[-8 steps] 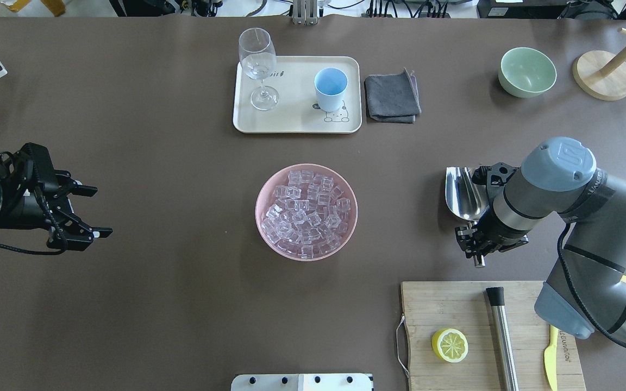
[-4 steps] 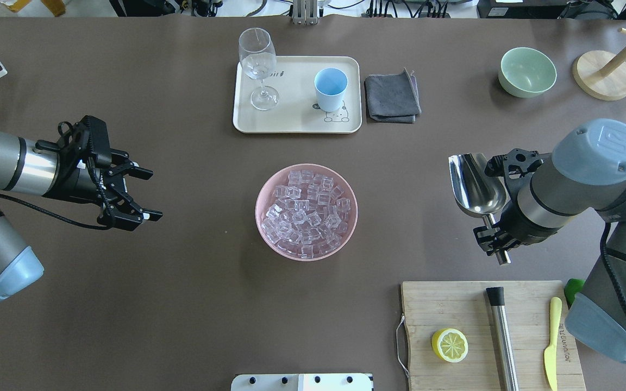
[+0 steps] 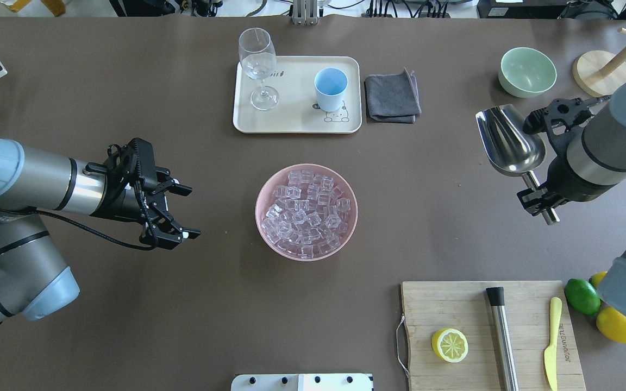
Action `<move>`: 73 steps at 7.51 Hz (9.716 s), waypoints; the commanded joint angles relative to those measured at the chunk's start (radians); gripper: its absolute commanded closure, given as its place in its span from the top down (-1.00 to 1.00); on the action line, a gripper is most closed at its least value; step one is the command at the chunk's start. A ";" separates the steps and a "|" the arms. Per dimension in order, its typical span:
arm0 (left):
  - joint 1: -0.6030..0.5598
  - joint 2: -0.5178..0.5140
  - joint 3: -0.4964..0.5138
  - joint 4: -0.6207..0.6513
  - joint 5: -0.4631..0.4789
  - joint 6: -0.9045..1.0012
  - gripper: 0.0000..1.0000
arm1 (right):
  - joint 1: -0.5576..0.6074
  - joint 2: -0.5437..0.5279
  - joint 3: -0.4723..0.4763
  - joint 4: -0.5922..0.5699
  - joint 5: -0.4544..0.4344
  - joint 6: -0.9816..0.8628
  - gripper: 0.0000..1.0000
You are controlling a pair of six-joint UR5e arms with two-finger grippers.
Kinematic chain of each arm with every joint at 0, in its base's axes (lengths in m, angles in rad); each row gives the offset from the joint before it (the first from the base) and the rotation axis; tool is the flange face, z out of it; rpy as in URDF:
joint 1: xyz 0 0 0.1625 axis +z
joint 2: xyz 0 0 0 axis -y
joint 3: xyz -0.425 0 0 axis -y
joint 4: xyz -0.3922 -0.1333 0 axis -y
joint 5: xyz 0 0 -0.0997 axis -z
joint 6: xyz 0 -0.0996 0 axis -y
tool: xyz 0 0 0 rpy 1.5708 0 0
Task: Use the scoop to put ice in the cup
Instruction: 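Carry the scoop toward the pink bowl while the left gripper reaches the bowl rim, then position the scoop above the ice cubes while the left gripper steadies the bowl, then dip the scoop into the ice cubes and scoop some up with the right gripper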
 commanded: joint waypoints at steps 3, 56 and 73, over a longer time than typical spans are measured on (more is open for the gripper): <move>0.026 -0.027 0.045 0.003 0.002 0.000 0.97 | 0.021 0.042 -0.006 -0.147 0.190 -0.292 -1.00; 0.244 -0.130 0.220 -0.233 0.439 0.027 0.97 | -0.382 0.740 -0.592 -0.544 -0.270 -0.642 -1.00; 0.177 -0.135 0.221 -0.229 0.329 0.027 0.97 | -0.381 0.534 -0.358 -0.231 -0.215 -0.639 -1.00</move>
